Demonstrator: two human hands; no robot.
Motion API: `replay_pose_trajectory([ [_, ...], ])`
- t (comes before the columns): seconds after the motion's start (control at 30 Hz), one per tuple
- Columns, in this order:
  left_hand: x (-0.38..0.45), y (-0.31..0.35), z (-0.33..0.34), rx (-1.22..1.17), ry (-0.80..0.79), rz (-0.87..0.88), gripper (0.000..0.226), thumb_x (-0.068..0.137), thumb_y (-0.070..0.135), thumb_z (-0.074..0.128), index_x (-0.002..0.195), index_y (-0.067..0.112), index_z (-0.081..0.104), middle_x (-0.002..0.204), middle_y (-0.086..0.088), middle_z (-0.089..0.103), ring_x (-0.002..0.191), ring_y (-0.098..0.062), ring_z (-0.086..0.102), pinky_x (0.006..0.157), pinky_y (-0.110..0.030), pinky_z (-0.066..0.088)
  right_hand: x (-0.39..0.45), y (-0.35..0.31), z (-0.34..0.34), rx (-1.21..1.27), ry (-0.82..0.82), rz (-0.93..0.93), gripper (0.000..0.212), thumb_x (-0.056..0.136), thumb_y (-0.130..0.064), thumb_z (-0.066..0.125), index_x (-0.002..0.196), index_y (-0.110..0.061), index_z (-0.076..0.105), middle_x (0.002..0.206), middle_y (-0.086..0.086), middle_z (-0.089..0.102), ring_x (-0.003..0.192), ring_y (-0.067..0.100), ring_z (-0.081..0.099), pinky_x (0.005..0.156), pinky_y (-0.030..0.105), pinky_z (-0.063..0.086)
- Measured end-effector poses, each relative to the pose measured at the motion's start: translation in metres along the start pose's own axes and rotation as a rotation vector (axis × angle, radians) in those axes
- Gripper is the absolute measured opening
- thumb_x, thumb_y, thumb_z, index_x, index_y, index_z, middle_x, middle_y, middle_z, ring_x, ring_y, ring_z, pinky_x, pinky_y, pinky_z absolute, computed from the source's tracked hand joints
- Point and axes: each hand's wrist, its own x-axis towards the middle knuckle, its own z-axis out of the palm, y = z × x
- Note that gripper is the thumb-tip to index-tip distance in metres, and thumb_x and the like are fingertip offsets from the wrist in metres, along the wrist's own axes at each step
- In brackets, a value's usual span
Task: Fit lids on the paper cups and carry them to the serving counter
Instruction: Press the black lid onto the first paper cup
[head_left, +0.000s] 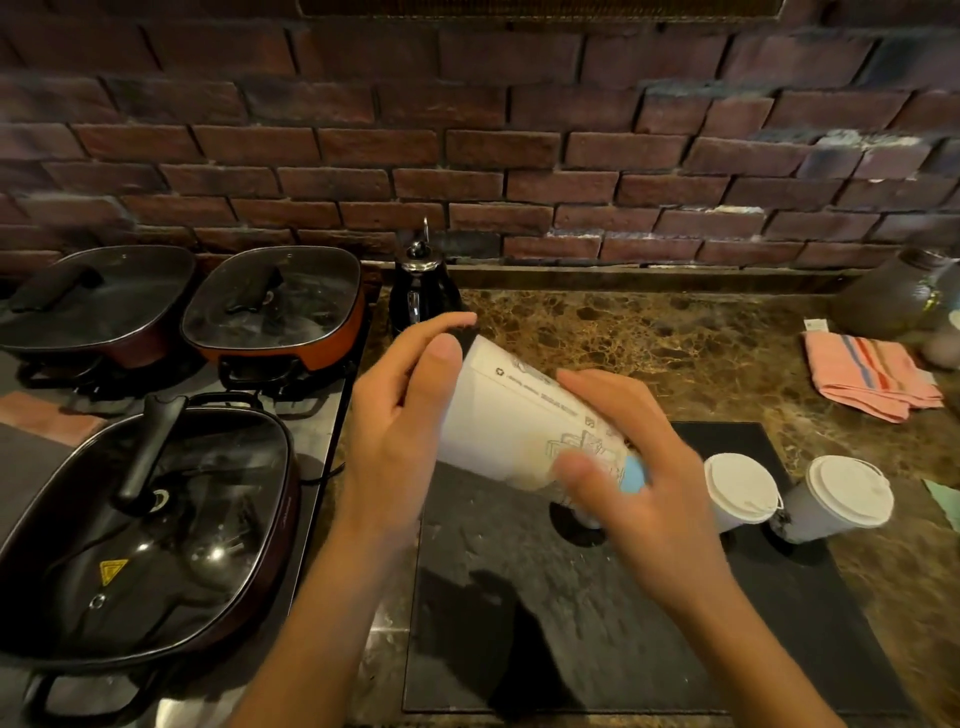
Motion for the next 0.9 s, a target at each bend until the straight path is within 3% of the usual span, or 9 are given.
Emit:
replay_pose_trajectory([
  [0.17, 0.003, 0.002, -0.008, 0.024, -0.103, -0.005, 0.04, 0.093, 0.054, 0.047, 0.12, 0.034, 0.069, 0.118, -0.001, 0.072, 0.104, -0.031, 0.069, 0.08, -0.063, 0.055, -0.005, 0.003, -0.009, -0.297, -0.178, -0.249, 0.083, 0.079, -0.043, 0.079, 0.148, -0.021, 0.041, 0.14, -0.002, 0.052, 0.128, 0.015, 0.053, 0.096, 0.021, 0.051],
  [0.27, 0.005, 0.001, -0.01, 0.02, -0.153, 0.032, 0.041, 0.095, 0.051, 0.046, 0.123, 0.03, 0.068, 0.119, -0.002, 0.071, 0.102, -0.032, 0.069, 0.075, -0.061, 0.056, -0.011, -0.002, -0.002, -0.026, -0.116, 0.028, 0.073, 0.075, -0.043, 0.079, 0.141, -0.037, 0.049, 0.128, -0.017, 0.062, 0.112, 0.012, 0.065, 0.076, 0.019, 0.058],
  [0.37, 0.009, -0.001, -0.011, 0.006, -0.191, 0.035, 0.04, 0.094, 0.048, 0.048, 0.122, 0.027, 0.067, 0.116, -0.005, 0.069, 0.098, -0.037, 0.067, 0.069, -0.06, 0.056, -0.012, -0.005, 0.0, 0.584, -0.226, 0.436, 0.057, 0.075, -0.038, 0.076, 0.13, -0.031, 0.062, 0.107, 0.006, 0.072, 0.067, 0.023, 0.07, 0.046, 0.025, 0.054],
  [0.43, 0.011, -0.002, -0.01, -0.016, -0.199, -0.005, 0.039, 0.091, 0.048, 0.052, 0.121, 0.027, 0.068, 0.115, -0.009, 0.068, 0.098, -0.041, 0.066, 0.068, -0.054, 0.055, -0.01, -0.003, -0.001, 0.726, -0.237, 0.554, 0.053, 0.077, -0.039, 0.075, 0.127, -0.027, 0.064, 0.104, 0.015, 0.072, 0.059, 0.026, 0.067, 0.04, 0.024, 0.051],
  [0.53, 0.013, -0.005, -0.004, -0.01, -0.122, -0.11, 0.035, 0.088, 0.054, 0.055, 0.111, 0.034, 0.072, 0.108, -0.002, 0.072, 0.095, -0.029, 0.071, 0.07, -0.044, 0.057, -0.003, -0.006, -0.006, 0.329, -0.185, 0.391, 0.068, 0.071, -0.048, 0.078, 0.133, -0.039, 0.054, 0.12, -0.006, 0.064, 0.093, 0.02, 0.072, 0.056, 0.022, 0.057],
  [0.63, 0.014, -0.007, 0.001, -0.039, -0.086, -0.192, 0.029, 0.091, 0.05, 0.054, 0.104, 0.035, 0.075, 0.097, 0.002, 0.075, 0.084, -0.016, 0.073, 0.066, -0.033, 0.056, 0.001, -0.004, -0.012, -0.341, -0.193, -0.099, 0.078, 0.074, -0.053, 0.075, 0.142, -0.033, 0.043, 0.134, -0.011, 0.05, 0.121, 0.008, 0.054, 0.088, 0.021, 0.053],
  [0.73, 0.015, -0.005, 0.002, -0.054, -0.101, -0.18, 0.031, 0.092, 0.05, 0.052, 0.108, 0.035, 0.074, 0.104, -0.004, 0.074, 0.09, -0.022, 0.073, 0.069, -0.036, 0.058, 0.001, -0.003, -0.013, -0.427, -0.2, -0.158, 0.077, 0.078, -0.053, 0.073, 0.145, -0.03, 0.043, 0.133, -0.013, 0.052, 0.12, 0.005, 0.054, 0.089, 0.018, 0.051],
  [0.8, 0.014, -0.002, 0.002, -0.07, -0.125, -0.135, 0.036, 0.09, 0.053, 0.053, 0.112, 0.032, 0.072, 0.111, -0.013, 0.071, 0.099, -0.034, 0.07, 0.073, -0.044, 0.057, -0.002, -0.002, -0.013, -0.193, -0.157, 0.036, 0.07, 0.075, -0.051, 0.076, 0.138, -0.036, 0.051, 0.124, -0.02, 0.06, 0.111, 0.004, 0.061, 0.074, 0.015, 0.055],
  [0.9, 0.012, 0.001, 0.0, -0.09, -0.159, -0.061, 0.039, 0.087, 0.05, 0.055, 0.115, 0.029, 0.071, 0.114, -0.017, 0.067, 0.102, -0.046, 0.064, 0.071, -0.056, 0.054, -0.004, -0.005, -0.011, 0.541, -0.233, 0.436, 0.053, 0.079, -0.042, 0.074, 0.129, -0.027, 0.065, 0.105, 0.005, 0.073, 0.075, 0.019, 0.072, 0.046, 0.021, 0.053],
])
